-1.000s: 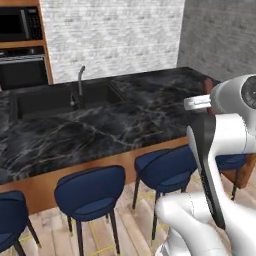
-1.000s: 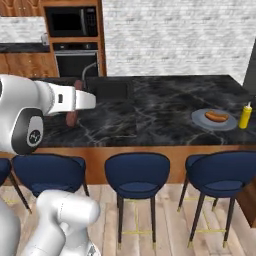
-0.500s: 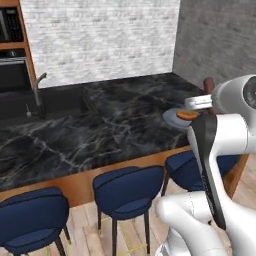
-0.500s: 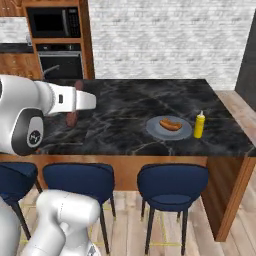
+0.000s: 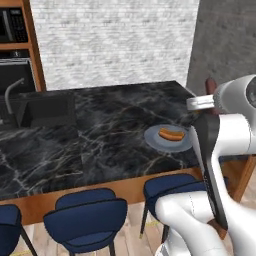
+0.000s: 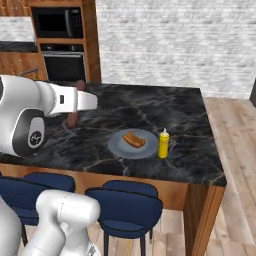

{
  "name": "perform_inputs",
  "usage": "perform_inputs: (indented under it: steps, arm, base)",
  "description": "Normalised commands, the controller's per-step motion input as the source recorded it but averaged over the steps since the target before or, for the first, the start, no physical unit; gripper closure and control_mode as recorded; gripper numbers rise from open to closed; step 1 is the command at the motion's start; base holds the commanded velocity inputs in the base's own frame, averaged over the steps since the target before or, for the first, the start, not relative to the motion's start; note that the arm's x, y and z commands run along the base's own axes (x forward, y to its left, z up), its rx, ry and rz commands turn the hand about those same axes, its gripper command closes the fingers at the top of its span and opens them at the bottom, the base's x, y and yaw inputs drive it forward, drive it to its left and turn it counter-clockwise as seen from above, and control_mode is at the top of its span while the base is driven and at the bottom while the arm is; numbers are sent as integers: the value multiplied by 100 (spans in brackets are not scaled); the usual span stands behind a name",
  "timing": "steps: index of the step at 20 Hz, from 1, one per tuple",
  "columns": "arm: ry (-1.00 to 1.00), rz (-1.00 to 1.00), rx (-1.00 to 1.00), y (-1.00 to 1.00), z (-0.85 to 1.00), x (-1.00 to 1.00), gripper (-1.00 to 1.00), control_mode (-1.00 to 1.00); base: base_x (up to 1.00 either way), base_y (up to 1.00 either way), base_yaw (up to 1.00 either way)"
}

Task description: Move the hot dog bun to the plate on the dining table and place the condiment next to that plate. Then navigate to the fridge and take the sausage and place it on the plate as well.

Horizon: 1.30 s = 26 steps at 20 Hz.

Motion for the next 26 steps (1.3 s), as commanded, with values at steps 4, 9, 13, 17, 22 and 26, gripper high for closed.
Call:
perform_inputs:
  steps: [4,9,13,17,22,26]
  arm:
    - [0,0,0,0,0,0,100,100]
    - [14,16,9,-20,-19,60,100,-100]
    - [42,1,7,-30,-48,100,100,-100]
    - [36,-1,-1,-1,-63,96,100,-100]
    - [23,-12,0,-9,-69,72,100,-100]
    - [21,-29,0,-24,-63,55,100,-100]
  base:
    - [95,-50,32]
    - [40,-12,12]
    - [0,0,0]
    - [0,0,0]
    - [0,0,0]
    - [0,0,0]
